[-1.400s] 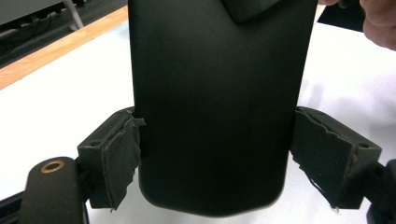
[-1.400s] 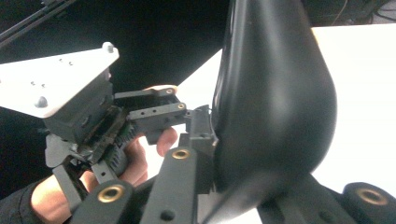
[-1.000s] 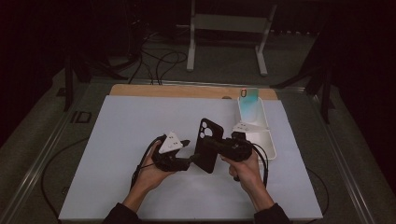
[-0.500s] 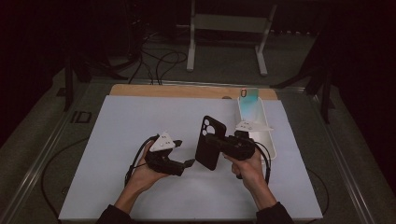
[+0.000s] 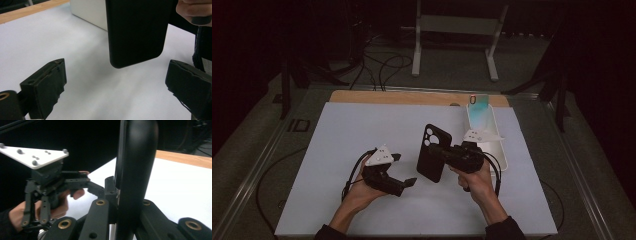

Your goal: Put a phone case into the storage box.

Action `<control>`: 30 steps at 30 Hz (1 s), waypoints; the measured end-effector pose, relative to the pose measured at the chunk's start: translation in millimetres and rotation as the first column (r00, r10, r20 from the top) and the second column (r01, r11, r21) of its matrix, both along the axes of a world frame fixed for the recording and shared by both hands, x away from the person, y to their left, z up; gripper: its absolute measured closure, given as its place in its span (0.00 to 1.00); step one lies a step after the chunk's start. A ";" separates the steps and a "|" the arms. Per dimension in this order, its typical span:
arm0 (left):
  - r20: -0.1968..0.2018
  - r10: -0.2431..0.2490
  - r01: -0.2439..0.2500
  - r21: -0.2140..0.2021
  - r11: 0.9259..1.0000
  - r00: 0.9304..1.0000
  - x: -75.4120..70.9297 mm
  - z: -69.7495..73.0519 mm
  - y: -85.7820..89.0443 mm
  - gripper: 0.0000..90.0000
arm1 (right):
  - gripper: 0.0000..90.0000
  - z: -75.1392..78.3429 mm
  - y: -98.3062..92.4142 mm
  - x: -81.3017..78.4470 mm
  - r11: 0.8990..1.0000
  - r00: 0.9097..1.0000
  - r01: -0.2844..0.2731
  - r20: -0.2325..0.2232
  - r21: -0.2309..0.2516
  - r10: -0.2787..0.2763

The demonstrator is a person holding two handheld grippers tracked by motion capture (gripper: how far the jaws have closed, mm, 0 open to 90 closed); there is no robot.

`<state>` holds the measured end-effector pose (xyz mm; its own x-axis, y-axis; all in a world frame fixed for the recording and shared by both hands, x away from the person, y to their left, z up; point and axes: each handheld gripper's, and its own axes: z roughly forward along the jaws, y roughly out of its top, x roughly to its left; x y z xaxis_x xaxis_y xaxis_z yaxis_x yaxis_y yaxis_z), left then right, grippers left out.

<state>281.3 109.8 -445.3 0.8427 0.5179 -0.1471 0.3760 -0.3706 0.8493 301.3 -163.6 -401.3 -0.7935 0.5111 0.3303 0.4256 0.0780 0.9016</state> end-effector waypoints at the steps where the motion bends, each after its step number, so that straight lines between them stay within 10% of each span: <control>1: -0.001 -0.001 0.001 0.000 1.000 1.000 -0.3 -0.1 -0.3 0.02 | 0.96 0.2 1.2 -0.5 1.000 1.000 -0.008 0.009 0.000 0.008; 14: -0.036 -0.101 0.101 -0.017 0.995 0.994 -4.3 -5.6 -10.9 0.02 | 0.96 0.8 18.0 -7.7 0.990 0.990 -0.136 0.044 0.047 0.134; 30: -0.021 -0.171 0.169 -0.071 0.983 0.985 -9.1 -5.8 -13.3 0.43 | 0.96 -1.1 31.8 -10.4 0.971 0.971 -0.233 0.076 0.058 0.228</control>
<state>272.2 96.5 -451.1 0.9129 0.3552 -0.2013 0.3356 -0.3722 0.8653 290.9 -131.8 -402.4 -0.9092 0.2908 0.2981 0.3404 0.1066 0.9342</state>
